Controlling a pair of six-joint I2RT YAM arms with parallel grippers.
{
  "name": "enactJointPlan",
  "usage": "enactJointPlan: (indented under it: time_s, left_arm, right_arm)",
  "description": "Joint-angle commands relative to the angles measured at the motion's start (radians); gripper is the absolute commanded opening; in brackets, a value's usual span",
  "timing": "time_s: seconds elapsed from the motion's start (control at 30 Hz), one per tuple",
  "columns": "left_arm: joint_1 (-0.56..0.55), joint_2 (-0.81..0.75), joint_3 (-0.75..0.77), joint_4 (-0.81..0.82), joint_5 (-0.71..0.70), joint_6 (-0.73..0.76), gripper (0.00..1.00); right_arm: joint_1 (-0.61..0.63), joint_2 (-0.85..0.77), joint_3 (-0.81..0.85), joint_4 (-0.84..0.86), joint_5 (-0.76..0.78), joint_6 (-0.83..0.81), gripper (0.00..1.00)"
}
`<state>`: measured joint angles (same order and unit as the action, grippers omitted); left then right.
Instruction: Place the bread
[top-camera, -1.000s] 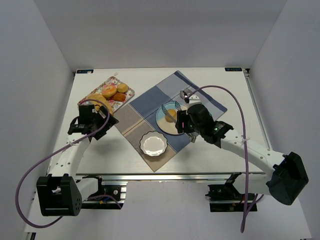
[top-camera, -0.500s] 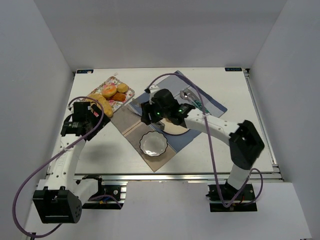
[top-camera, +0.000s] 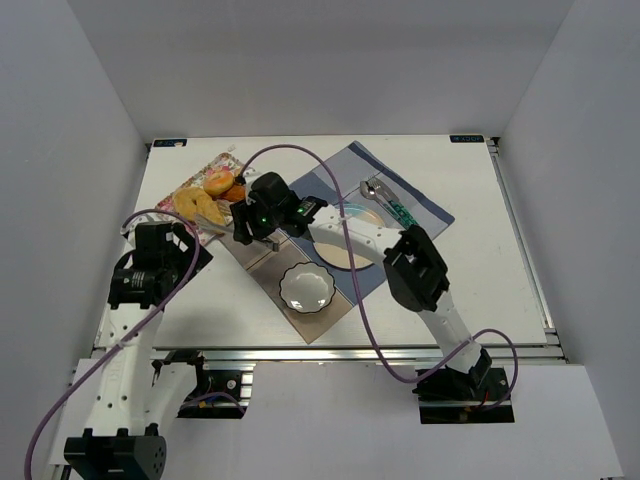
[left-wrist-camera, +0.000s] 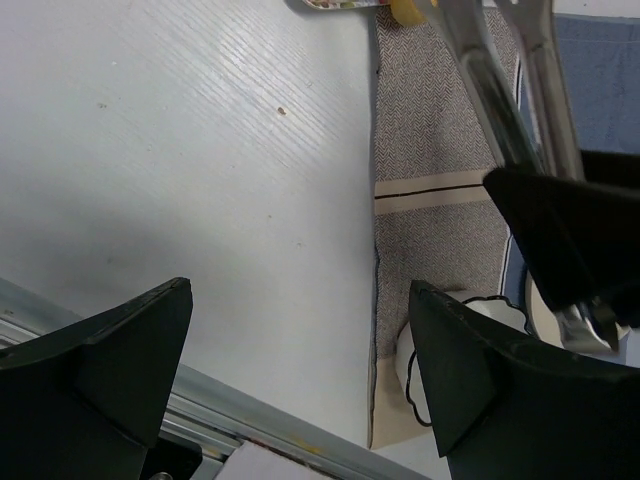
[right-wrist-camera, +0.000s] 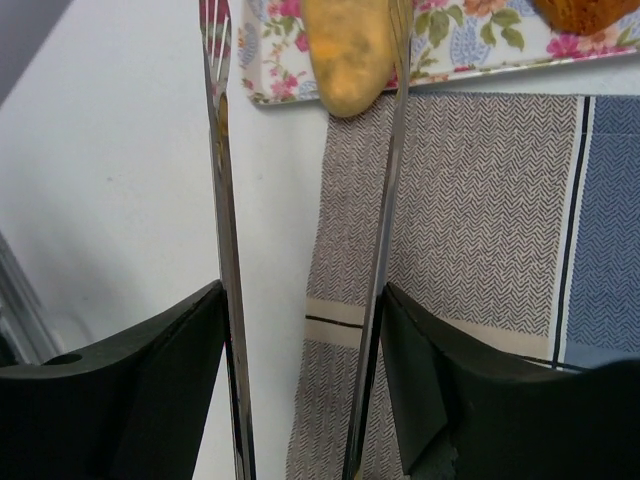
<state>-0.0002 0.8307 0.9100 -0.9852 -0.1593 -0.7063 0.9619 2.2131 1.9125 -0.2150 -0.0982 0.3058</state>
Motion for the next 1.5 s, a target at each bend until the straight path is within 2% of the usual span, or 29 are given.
enactJointPlan:
  time_s: [0.0, 0.13, 0.33, 0.43, 0.47, 0.57, 0.7, 0.8, 0.9, 0.93, 1.03, 1.17, 1.3, 1.47]
  left_arm:
    - [-0.001, -0.047, 0.013, -0.047, -0.022, 0.011, 0.98]
    - [-0.001, -0.076, -0.005, -0.056, -0.036, 0.01, 0.98]
    - [-0.001, -0.07, -0.022, -0.044, -0.028, 0.013, 0.98]
    - [-0.001, -0.061, -0.022, -0.037, -0.019, 0.013, 0.98]
    - [-0.001, -0.061, -0.022, -0.033, -0.017, 0.013, 0.98]
    - [-0.001, -0.061, -0.023, -0.02, -0.008, 0.013, 0.98]
    - [-0.001, -0.054, -0.026, 0.016, 0.01, 0.01, 0.98]
    - [-0.001, -0.027, -0.036, 0.075, 0.047, 0.007, 0.98]
    - [-0.001, 0.025, -0.046, 0.141, 0.096, -0.004, 0.98]
    - [-0.001, 0.04, -0.054, 0.158, 0.099, -0.021, 0.98]
    - [-0.001, 0.087, -0.089, 0.244, 0.136, -0.038, 0.98]
    - [-0.004, 0.169, -0.112, 0.358, 0.208, -0.044, 0.98]
    - [-0.038, 0.237, -0.114, 0.405, 0.205, -0.059, 0.98]
    - [-0.139, 0.3, -0.099, 0.428, 0.129, -0.074, 0.98]
  right_arm:
    - [-0.002, 0.046, 0.115, -0.056, 0.037, 0.0, 0.66]
    - [-0.002, 0.134, 0.209, -0.083, 0.025, 0.01, 0.66]
    - [0.0, 0.169, 0.234, -0.058, 0.025, 0.023, 0.63]
    - [-0.002, 0.169, 0.235, -0.046, 0.035, 0.032, 0.53]
    - [-0.002, 0.165, 0.227, -0.038, 0.041, 0.035, 0.43]
    - [-0.002, 0.128, 0.197, -0.003, 0.054, 0.041, 0.26]
    - [-0.002, 0.04, 0.068, 0.055, 0.086, 0.036, 0.17]
    - [-0.002, -0.055, -0.005, 0.078, 0.126, 0.024, 0.15]
    - [-0.006, -0.259, -0.198, 0.161, 0.186, -0.003, 0.15]
    - [-0.008, -0.303, -0.311, 0.178, 0.199, -0.01, 0.15]
    - [-0.026, -0.486, -0.47, 0.187, 0.241, -0.011, 0.15]
    - [-0.048, -0.725, -0.804, 0.174, 0.374, 0.021, 0.15]
    - [-0.106, -0.991, -1.055, 0.111, 0.48, 0.124, 0.16]
    - [-0.196, -1.177, -1.265, 0.036, 0.52, 0.207, 0.18]
